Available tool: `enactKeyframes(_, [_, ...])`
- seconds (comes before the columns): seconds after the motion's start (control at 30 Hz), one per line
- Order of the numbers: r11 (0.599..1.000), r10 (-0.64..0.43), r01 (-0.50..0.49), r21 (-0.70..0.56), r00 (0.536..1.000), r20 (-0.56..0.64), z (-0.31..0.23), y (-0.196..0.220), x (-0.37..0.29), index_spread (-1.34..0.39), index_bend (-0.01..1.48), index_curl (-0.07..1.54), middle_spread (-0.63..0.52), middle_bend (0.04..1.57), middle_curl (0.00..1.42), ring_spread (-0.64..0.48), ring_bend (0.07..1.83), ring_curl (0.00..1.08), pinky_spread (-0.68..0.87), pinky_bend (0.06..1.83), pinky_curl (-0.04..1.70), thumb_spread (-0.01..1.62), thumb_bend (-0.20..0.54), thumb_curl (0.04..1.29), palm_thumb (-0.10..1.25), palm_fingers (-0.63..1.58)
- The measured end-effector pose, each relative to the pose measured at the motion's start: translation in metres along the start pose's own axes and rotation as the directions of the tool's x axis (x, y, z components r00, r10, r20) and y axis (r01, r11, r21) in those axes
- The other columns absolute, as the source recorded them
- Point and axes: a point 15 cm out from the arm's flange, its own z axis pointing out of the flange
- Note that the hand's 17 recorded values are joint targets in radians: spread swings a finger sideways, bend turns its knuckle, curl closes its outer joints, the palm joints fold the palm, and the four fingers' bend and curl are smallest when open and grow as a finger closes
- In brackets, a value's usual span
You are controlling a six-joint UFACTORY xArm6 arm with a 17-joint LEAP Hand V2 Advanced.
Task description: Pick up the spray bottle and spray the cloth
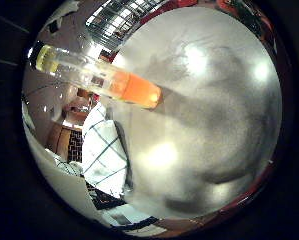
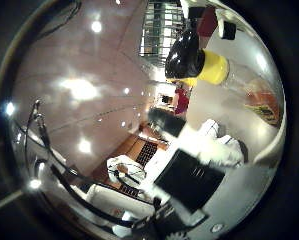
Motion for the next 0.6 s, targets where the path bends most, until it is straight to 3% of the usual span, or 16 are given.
enactKeyframes(0.13, [0.998,-0.004,0.004,0.062,1.0,-0.001,-0.012,-0.005,0.001,-0.43,0.56,0.62,-0.28,0.87,0.72,-0.31,1.1,0.54,-0.32,0.94,0.45,1.08,0.003,0.36,0.87,1.09])
enactKeyframes(0.3, [0.991,0.023,-0.022,0.136,1.0,-0.01,-0.036,-0.002,0.012,-0.41,0.88,0.83,-0.28,1.07,0.87,-0.32,1.24,0.67,-0.29,1.18,0.66,1.15,0.008,0.38,0.99,1.04])
enactKeyframes(0.6, [0.985,0.031,-0.028,0.17,0.999,-0.017,-0.054,0.002,0.012,-0.34,1.06,0.95,-0.25,1.23,0.98,-0.3,1.34,0.82,-0.24,1.29,0.94,1.2,-0.008,0.41,1.06,0.92])
